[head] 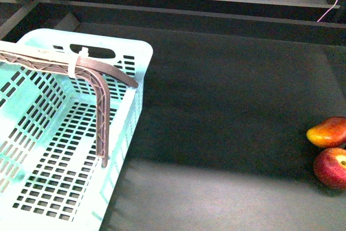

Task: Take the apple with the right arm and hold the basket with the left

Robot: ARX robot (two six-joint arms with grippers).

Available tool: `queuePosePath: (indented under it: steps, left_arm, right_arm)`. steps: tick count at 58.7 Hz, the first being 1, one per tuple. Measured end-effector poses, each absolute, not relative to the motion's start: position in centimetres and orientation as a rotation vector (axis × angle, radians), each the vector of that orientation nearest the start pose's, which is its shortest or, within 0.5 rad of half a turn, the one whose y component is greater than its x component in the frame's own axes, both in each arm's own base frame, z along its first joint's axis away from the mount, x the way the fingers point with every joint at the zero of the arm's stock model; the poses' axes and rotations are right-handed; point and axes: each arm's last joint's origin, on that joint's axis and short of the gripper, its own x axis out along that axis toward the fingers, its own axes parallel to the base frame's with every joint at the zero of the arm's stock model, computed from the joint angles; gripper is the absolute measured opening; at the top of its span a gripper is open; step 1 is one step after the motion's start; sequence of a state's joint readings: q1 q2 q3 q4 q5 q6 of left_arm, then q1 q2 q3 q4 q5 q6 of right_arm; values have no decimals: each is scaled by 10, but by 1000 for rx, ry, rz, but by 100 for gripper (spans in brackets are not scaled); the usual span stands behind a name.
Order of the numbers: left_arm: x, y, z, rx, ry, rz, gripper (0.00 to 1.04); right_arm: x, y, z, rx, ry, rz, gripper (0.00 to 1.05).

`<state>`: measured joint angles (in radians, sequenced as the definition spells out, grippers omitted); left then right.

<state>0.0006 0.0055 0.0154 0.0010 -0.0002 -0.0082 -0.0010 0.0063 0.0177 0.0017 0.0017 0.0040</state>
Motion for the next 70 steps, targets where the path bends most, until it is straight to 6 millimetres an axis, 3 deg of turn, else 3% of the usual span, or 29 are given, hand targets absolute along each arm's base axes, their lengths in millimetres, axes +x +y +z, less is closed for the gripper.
queuePosePath:
  steps: [40,45,49,54,61,70]
  left_arm:
    - [97,0,168,-8,-10,1,97]
    - [99,-2,168,-39,256,183,97]
    - [110,-6,171,-42,383,275,97]
    - [126,-10,180,-119,380,270,97]
    - [155,-16,192,-300,404,240,97]
    - [189,-21,192,-549,520,199,97]
  right_arm:
    - [97,0,169,4,-13,-3,96]
    - [97,0,169,4,-13,-4,96]
    - [97,0,169,4,-14,-2,96]
    - [97,0,169,4,-14,-2,96]
    - [97,0,169,4,-14,-2,96]
    - [97,0,169,4,-14,-2,96]
